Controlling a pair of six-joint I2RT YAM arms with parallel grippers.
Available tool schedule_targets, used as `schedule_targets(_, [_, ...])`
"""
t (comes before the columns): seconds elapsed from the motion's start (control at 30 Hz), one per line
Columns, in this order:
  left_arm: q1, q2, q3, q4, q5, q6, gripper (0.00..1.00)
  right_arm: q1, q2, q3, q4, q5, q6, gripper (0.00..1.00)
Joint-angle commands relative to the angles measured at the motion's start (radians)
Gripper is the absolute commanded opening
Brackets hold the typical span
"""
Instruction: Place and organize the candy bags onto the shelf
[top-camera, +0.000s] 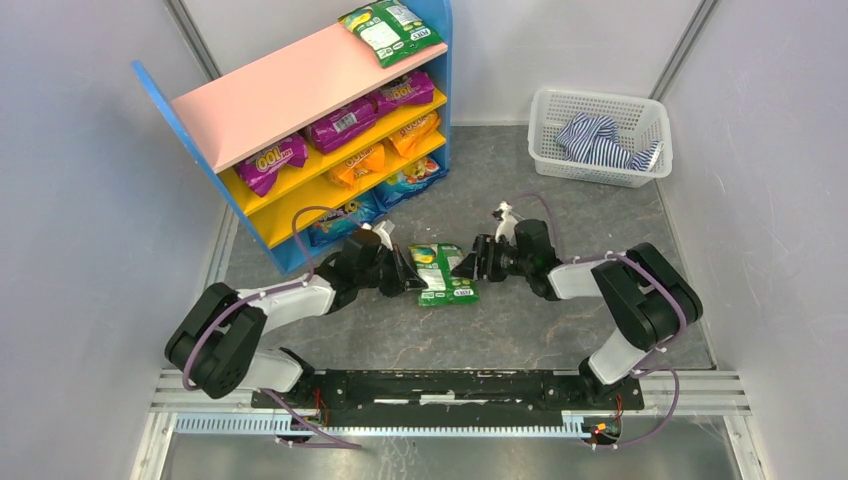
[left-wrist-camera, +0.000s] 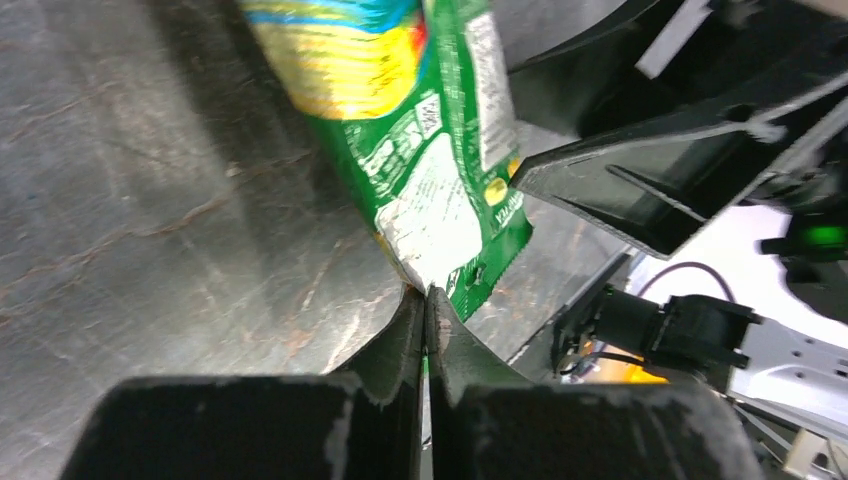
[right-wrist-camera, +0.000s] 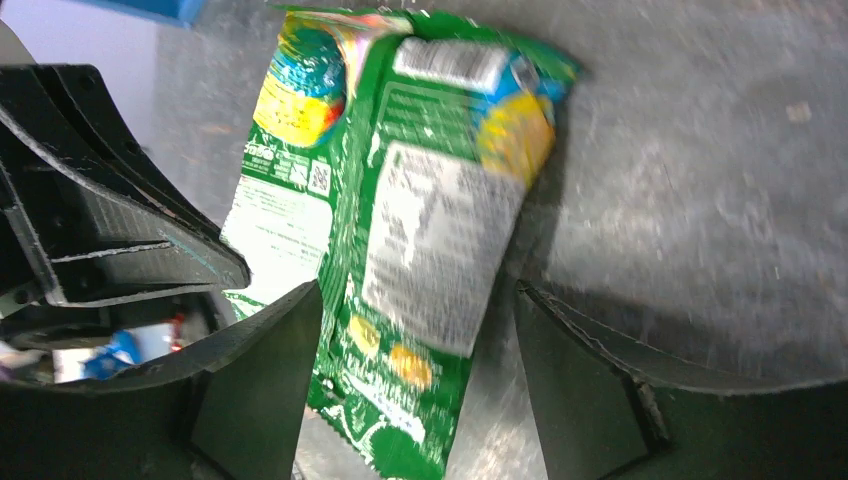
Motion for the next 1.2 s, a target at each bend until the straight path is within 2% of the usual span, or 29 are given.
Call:
schedule_targets(0.0, [-0.001, -0.045, -0.02, 0.107, 0.054, -0.076, 0.05, -0.03, -0.058, -0.121, 0.152, -0.049, 0.242, 0.78])
schedule_targets(0.27, [-0.001, -0.093, -0.065, 0.158, 0.045, -0.155, 0.02, -0.035, -0.193, -0.294, 0.19, 0.041, 0.466, 0.84])
schedule_targets(0.4, [-0.002, -0.113, -0.079, 0.192, 0.043, -0.194, 0.02, -0.015, -0.212, -0.37, 0.312, 0.033, 0.592, 0.84])
schedule_targets(0.53, [-0.002, -0.115, -0.087, 0.223, 0.046, -0.224, 0.02, 0.047, -0.194, -0.374, 0.394, 0.086, 0.671, 0.82])
schedule_targets(0.63, [-0.005, -0.106, -0.091, 0.243, 0.05, -0.242, 0.02, 0.081, -0.171, -0.388, 0.55, 0.165, 0.755, 0.79])
schedule_targets(0.9, [-0.013, -0.085, -0.141, 0.35, 0.049, -0.303, 0.02, 0.187, -0.024, -0.335, 0.786, 0.348, 0.999, 0.72])
schedule_targets(1.0, [-0.017, -0.08, -0.142, 0.363, 0.044, -0.301, 0.02, 0.219, -0.013, -0.318, 0.784, 0.407, 1.039, 0.7])
schedule_targets(1.07, [-0.022, -0.075, -0.138, 0.366, 0.042, -0.297, 0.02, 0.232, -0.031, -0.305, 0.729, 0.44, 1.027, 0.69])
schedule_targets(1.17, [-0.026, -0.062, -0.134, 0.367, 0.054, -0.289, 0.02, 0.238, -0.071, -0.279, 0.594, 0.473, 0.986, 0.62])
